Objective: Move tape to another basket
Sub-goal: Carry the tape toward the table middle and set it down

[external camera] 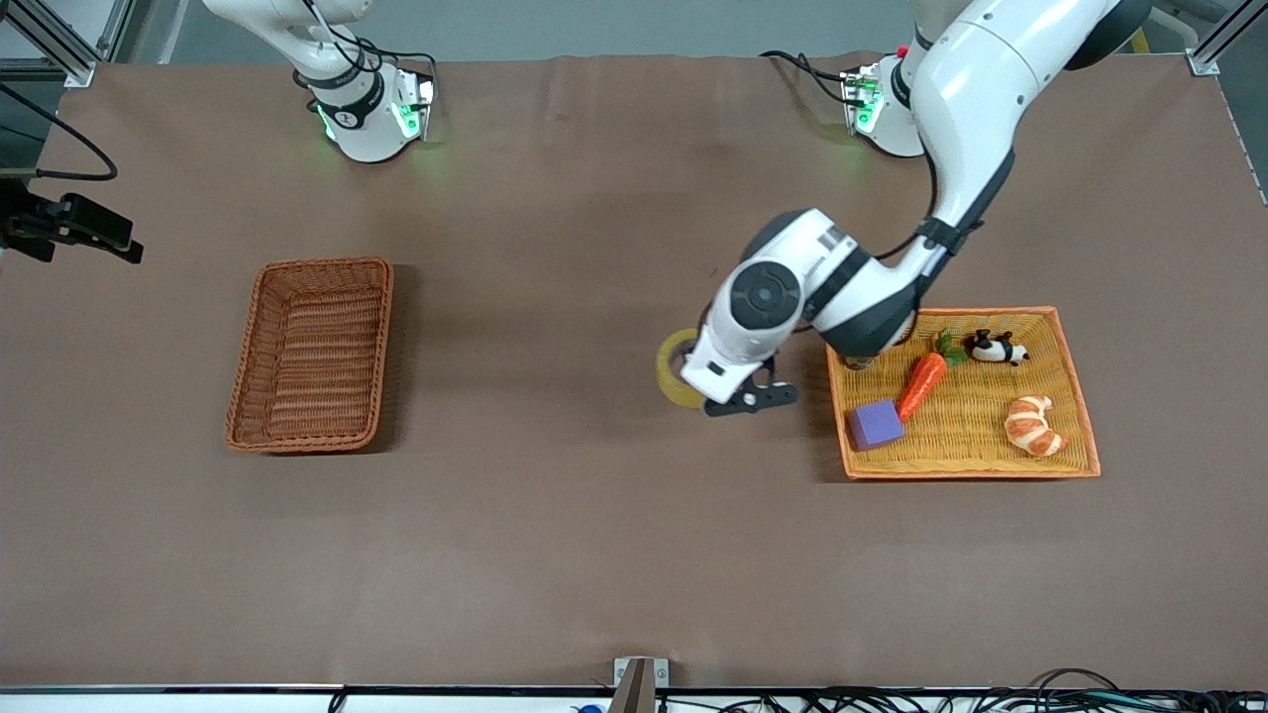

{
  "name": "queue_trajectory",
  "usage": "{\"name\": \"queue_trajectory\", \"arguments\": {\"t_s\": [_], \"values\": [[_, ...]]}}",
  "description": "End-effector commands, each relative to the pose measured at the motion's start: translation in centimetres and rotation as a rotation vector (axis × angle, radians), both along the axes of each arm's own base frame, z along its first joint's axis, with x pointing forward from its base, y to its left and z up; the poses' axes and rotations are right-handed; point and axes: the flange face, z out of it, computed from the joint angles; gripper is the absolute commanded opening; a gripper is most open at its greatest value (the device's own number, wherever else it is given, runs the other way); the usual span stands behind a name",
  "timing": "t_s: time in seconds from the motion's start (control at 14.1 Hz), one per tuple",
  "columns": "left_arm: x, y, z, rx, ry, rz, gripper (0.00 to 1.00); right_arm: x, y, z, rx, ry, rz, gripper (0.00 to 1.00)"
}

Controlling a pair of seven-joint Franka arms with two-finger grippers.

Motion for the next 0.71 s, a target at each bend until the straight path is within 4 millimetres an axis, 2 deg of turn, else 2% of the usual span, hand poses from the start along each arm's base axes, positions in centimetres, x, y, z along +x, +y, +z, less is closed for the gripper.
{"name": "queue_trajectory", "arguments": {"t_s": [0.0, 0.07, 0.14, 0.21, 0.28, 0.35, 0.57, 0.64], "values": [[-2.6, -4.5, 3.6, -0.04, -0.025, -0.047, 0.05, 0.1, -0.2, -0.2, 0.015, -0.004, 0.004, 1.0], [-3.5, -5.7, 3.1, -0.05, -0.021, -0.081, 0.05, 0.1, -0.2, -0.2, 0.015, -0.004, 0.004, 1.0], [-4.5, -8.0, 2.0, -0.078, -0.012, -0.112, 0.05, 0.3, -0.2, -0.4, 0.015, -0.001, 0.004, 1.0], [-4.3, -9.5, 1.9, -0.107, -0.009, -0.114, 0.06, 0.3, -0.3, -0.3, 0.015, -0.002, 0.003, 1.0], [-3.3, -9.9, 1.4, -0.134, -0.005, -0.097, 0.07, 0.4, -0.3, -0.5, 0.015, -0.001, 0.001, 1.0], [-3.3, -11.4, 0.4, -0.166, -0.006, -0.101, 0.08, 0.4, -0.3, -0.6, 0.015, 0.001, 0.001, 1.0], [-3.1, -13.2, -4.1, -0.235, -0.033, -0.171, 0.11, 0.6, -0.4, -0.8, 0.015, 0.004, -0.001, 1.0], [-2.7, -13.0, -5.3, -0.233, -0.035, -0.186, 0.11, 0.5, -0.3, -0.8, 0.015, 0.005, -0.001, 1.0]]}}
